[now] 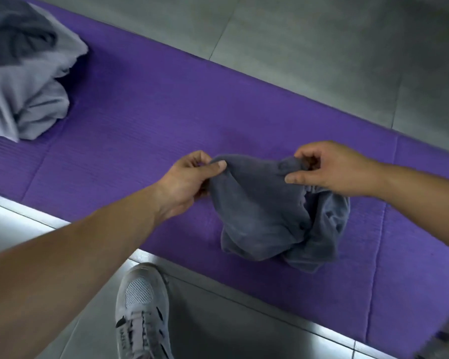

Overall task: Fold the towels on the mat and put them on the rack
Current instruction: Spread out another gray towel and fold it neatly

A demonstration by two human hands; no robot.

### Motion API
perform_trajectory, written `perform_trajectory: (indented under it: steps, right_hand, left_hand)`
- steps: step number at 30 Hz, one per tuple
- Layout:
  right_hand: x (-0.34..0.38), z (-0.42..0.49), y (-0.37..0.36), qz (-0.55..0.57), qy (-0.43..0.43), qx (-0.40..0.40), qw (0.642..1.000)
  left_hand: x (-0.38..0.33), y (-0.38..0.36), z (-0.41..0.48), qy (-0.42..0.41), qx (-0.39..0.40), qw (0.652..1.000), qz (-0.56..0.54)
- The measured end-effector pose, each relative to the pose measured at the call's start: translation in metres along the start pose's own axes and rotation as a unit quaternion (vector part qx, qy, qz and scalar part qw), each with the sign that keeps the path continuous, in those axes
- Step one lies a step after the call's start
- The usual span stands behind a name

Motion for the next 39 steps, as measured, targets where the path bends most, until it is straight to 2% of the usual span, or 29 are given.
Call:
perform_trajectory:
  steps: [2, 4, 7, 9, 11, 13, 15, 17, 19, 20, 22, 24, 26, 28, 29, 30, 32, 33, 36, 38, 39]
  right_hand:
    - [0.002, -0.006, 0.008, 0.016, 0.003, -0.046, 0.999]
    - [0.003, -0.008, 0.013, 0.063, -0.011, -0.053, 0.997]
    - [0.001, -0.012, 0.002, 0.16, -0.099, 0.066, 0.98]
    - [-0.013, -0.017, -0.017, 0.1, -0.114, 0.135, 0.979]
    - [-0.03, -0.02, -0.037, -0.009, -0.091, 0.173, 0.981]
    - [-0.043, -0.023, -0.052, -0.015, -0.102, 0.21, 0.972]
    - [-0.045, -0.023, -0.057, 0.013, -0.119, 0.227, 0.966]
    - [-0.047, -0.016, -0.05, 0.041, -0.112, 0.174, 0.977]
    - [-0.054, -0.007, -0.036, -0.003, -0.104, 0.09, 0.99]
    - [-0.059, -0.002, -0.028, -0.051, -0.116, 0.054, 0.99]
    - [-0.075, 0.0, -0.014, -0.118, -0.187, -0.026, 0.975]
    - [-0.087, -0.006, -0.006, -0.039, -0.265, -0.093, 0.959]
    - [-0.095, -0.015, -0.009, 0.148, -0.302, -0.102, 0.936]
    - [-0.102, -0.021, -0.016, 0.249, -0.301, -0.082, 0.917]
    - [-0.108, -0.021, -0.018, 0.267, -0.297, -0.09, 0.913]
    - [-0.112, -0.02, -0.02, 0.28, -0.293, -0.103, 0.909]
    - [-0.116, -0.018, -0.021, 0.311, -0.287, -0.12, 0.898]
    - [-0.116, -0.017, -0.021, 0.324, -0.285, -0.122, 0.894]
    - [-0.116, -0.017, -0.016, 0.362, -0.282, -0.136, 0.878]
    - [-0.119, -0.017, -0.014, 0.351, -0.279, -0.18, 0.875]
    - [-0.122, -0.017, -0.012, 0.308, -0.282, -0.211, 0.884]
  left_hand:
    - [-0.007, 0.002, 0.005, -0.016, -0.037, 0.999, -0.026]
    - [-0.012, 0.003, 0.008, -0.037, -0.033, 0.998, -0.035]
    - [-0.012, 0.004, 0.004, -0.017, 0.034, 0.998, 0.052]
    - [-0.001, 0.005, -0.005, 0.033, 0.102, 0.987, 0.12]
    - [0.011, 0.005, -0.013, 0.09, 0.136, 0.98, 0.116]
    - [0.023, 0.003, -0.017, 0.124, 0.144, 0.977, 0.097]
    - [0.032, 0.004, -0.017, 0.123, 0.147, 0.969, 0.158]
    - [0.038, 0.008, -0.015, 0.09, 0.108, 0.946, 0.293]
    - [0.044, 0.012, -0.01, 0.061, 0.059, 0.92, 0.384]
    - [0.046, 0.015, -0.008, 0.062, 0.04, 0.919, 0.388]
    - [0.046, 0.019, -0.005, 0.082, 0.012, 0.938, 0.338]
    - [0.038, 0.015, -0.002, 0.097, -0.008, 0.964, 0.247]
    - [0.023, 0.004, 0.006, 0.086, -0.029, 0.972, 0.218]
    - [0.008, -0.009, 0.018, 0.066, -0.052, 0.96, 0.267]
    - [0.001, -0.015, 0.025, 0.049, -0.06, 0.943, 0.325]
    - [-0.007, -0.022, 0.029, 0.024, -0.066, 0.91, 0.409]
    - [-0.021, -0.042, 0.032, -0.047, -0.055, 0.847, 0.527]
    - [-0.024, -0.053, 0.033, -0.07, -0.031, 0.84, 0.537]
    - [-0.022, -0.089, 0.03, -0.073, 0.063, 0.857, 0.506]
    - [-0.013, -0.109, 0.034, -0.068, 0.108, 0.837, 0.532]
    - [-0.008, -0.116, 0.036, -0.062, 0.116, 0.827, 0.546]
Point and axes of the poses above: each hand's wrist, its own z-axis towards the middle knuckle, its own y-axis out of the back of the hand, x = y × z, the point moved 2 cm from there along z, towards the middle knuckle, and after that the axes turned 14 degrees about z, right-handed, at the moved point
